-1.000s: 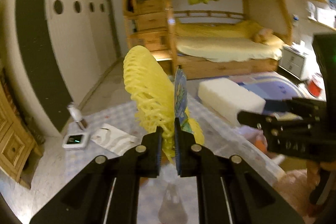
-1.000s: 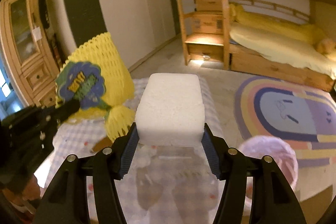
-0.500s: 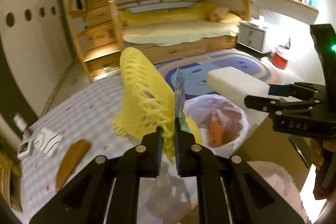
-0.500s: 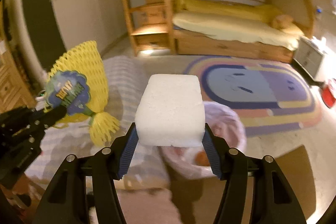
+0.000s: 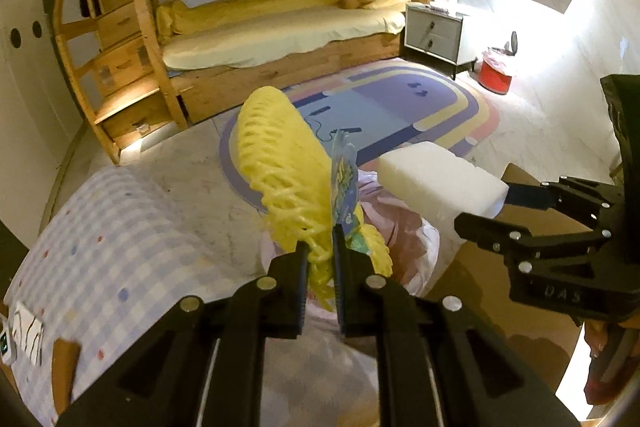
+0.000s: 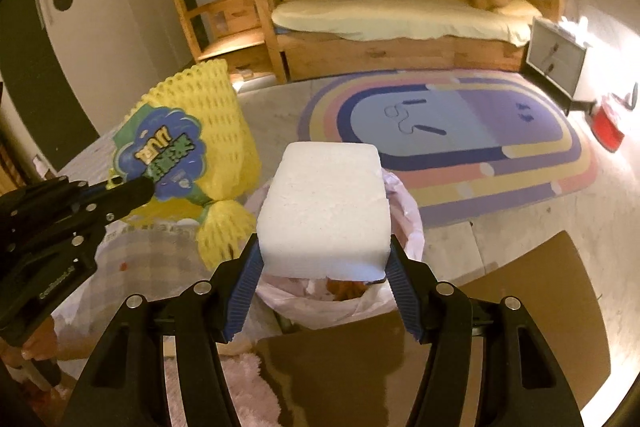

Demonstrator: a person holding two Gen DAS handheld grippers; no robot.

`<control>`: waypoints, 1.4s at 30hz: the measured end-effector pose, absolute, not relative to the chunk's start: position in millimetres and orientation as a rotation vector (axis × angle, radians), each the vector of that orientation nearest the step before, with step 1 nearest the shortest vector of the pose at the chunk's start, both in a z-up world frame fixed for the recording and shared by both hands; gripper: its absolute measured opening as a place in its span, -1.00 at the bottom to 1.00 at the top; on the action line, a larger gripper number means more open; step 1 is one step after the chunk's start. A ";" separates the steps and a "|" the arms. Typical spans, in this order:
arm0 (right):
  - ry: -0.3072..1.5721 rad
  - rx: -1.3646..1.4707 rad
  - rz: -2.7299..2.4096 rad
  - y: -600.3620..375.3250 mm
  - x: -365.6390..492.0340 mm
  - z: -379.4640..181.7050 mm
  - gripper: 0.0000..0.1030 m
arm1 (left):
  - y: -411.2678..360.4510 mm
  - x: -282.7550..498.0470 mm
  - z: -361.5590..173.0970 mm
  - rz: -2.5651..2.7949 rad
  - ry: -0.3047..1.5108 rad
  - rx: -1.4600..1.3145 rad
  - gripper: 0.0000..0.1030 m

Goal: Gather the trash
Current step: 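Carry net and foam block to the pink bin and release both, then grasp the brown leather sheath with the right tool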

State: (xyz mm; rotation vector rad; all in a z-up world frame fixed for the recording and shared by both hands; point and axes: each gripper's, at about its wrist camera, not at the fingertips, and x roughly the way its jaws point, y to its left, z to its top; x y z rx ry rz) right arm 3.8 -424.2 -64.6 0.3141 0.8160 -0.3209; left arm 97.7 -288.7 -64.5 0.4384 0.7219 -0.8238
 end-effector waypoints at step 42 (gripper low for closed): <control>0.719 0.248 -0.184 -362.6 -0.9 14.4 0.51 | -95.2 89.8 -30.5 -0.434 0.751 0.174 0.29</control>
